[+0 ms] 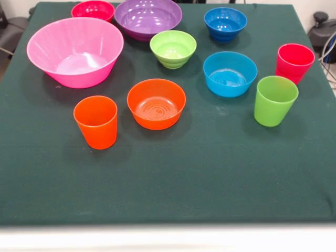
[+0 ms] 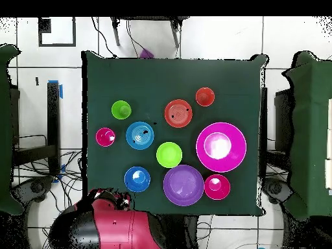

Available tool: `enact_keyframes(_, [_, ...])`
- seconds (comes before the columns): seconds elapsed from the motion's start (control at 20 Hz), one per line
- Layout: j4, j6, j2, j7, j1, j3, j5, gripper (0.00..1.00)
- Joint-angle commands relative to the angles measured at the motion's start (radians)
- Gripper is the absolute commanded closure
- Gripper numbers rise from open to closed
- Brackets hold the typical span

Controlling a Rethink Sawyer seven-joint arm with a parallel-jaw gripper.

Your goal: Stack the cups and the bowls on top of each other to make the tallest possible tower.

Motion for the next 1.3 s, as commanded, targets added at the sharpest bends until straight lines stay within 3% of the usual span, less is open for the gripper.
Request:
enact_keyframes(0.05, [-0.055, 0.076, 0.032, 0.139, -0.033, 0.024, 0.027, 0.0])
enact_keyframes(0.45, [-0.126, 0.064, 0.122, 0.176, -0.016, 0.019, -0.003, 0.0])
enact_keyframes(1.05, [-0.09, 0.049, 0.106, 0.154, -0.015, 0.022, 0.006, 0.0])
enact_keyframes(1.3, [-0.064, 0.042, 0.067, 0.114, -0.045, 0.031, 0.022, 0.0])
